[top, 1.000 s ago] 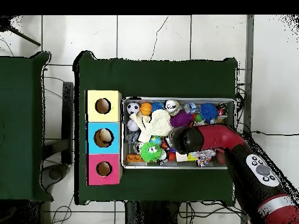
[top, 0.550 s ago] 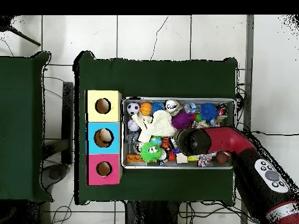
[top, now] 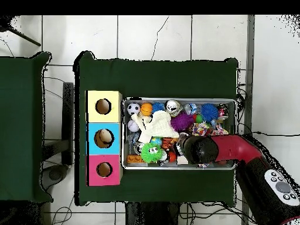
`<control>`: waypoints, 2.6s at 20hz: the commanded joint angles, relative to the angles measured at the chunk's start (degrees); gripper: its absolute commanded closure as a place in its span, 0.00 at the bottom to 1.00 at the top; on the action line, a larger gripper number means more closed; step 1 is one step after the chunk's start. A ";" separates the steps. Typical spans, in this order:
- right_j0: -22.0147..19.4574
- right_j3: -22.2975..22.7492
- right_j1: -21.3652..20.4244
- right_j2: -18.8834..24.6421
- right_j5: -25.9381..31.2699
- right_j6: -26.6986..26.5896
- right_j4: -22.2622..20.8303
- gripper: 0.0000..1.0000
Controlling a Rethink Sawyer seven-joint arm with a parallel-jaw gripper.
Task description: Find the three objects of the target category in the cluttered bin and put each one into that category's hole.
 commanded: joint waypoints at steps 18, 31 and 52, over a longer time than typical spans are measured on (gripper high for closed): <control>1.82 -0.42 2.44 4.23 2.02 -15.78 -6.12 0.00; 3.18 -1.86 2.22 4.82 3.75 -14.45 -8.61 0.00; 1.95 -9.65 5.49 8.52 9.59 -23.49 -7.88 0.00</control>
